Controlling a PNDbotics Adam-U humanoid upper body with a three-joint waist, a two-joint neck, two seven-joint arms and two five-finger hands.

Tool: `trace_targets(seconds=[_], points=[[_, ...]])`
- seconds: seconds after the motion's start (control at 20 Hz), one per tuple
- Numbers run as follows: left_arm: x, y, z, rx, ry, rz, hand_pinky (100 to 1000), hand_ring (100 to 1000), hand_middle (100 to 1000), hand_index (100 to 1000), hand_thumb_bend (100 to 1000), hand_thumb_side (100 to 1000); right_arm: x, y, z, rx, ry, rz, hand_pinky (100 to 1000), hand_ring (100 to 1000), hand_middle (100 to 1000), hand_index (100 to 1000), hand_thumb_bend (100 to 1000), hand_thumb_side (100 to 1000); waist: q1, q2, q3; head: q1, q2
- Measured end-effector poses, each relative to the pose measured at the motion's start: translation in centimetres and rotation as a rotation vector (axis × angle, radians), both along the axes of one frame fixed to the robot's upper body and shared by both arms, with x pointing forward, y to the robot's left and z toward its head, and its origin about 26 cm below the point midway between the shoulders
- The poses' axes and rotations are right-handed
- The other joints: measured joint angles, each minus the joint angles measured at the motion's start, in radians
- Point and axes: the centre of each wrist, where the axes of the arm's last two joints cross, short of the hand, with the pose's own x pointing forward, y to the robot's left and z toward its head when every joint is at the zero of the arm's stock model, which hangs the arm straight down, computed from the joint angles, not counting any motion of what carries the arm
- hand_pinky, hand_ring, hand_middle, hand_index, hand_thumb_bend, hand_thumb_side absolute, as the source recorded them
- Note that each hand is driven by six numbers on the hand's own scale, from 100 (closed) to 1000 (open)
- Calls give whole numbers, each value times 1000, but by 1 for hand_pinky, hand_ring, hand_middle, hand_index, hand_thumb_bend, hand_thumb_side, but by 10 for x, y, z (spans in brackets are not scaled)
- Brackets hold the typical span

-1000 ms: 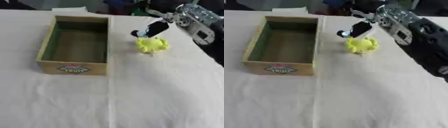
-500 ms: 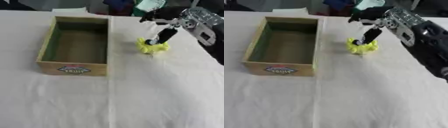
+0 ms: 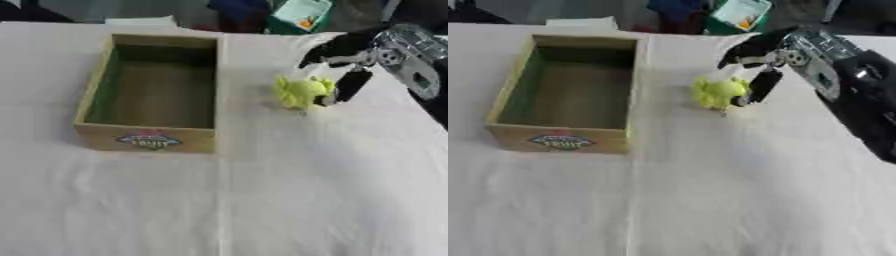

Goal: Pick up objects on the table and place them in the box.

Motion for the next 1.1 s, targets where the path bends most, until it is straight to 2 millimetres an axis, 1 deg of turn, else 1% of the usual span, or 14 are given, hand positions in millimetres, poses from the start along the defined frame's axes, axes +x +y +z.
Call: trace_targets(seconds=[0.25,0.3,0.4,0.5,0.6,0.85,1.1], points=[[0,0,0,2,3,0,504,554,553,767,100,630,-4,6,10,4,53,-72,919,896,901,1000,535,583,0,0,2,1,0],[0,0,0,1,4,0,504,554,553,767,100,630,-5,8,11,5,53,-76,913,892,893,1000,542,588,0,0,2,1,0],[0,-1,-1,-3,6,-1,504,554,552,766,100,630,-6,12,13,5,48,-76,890,872,866,1000,542,610,0,0,2,1,0],[0,-1,-1,-4,8,-2,504,554,552,766,100,629,-7,14,15,5,32,-75,878,859,849,1000,511,635,0,1,2,1,0],[0,-2,-1,-4,9,-2,504,553,552,766,100,630,-7,17,15,4,7,-76,875,853,837,1000,500,649,0,1,4,0,0],[0,-2,-1,-3,10,-3,504,553,551,765,100,630,-3,19,8,0,-45,-78,873,852,832,1000,469,646,0,3,7,0,0],[1,-3,-1,-5,10,-6,505,553,550,763,100,629,3,17,-2,-7,-38,-87,869,849,826,996,447,641,0,5,9,0,0]])
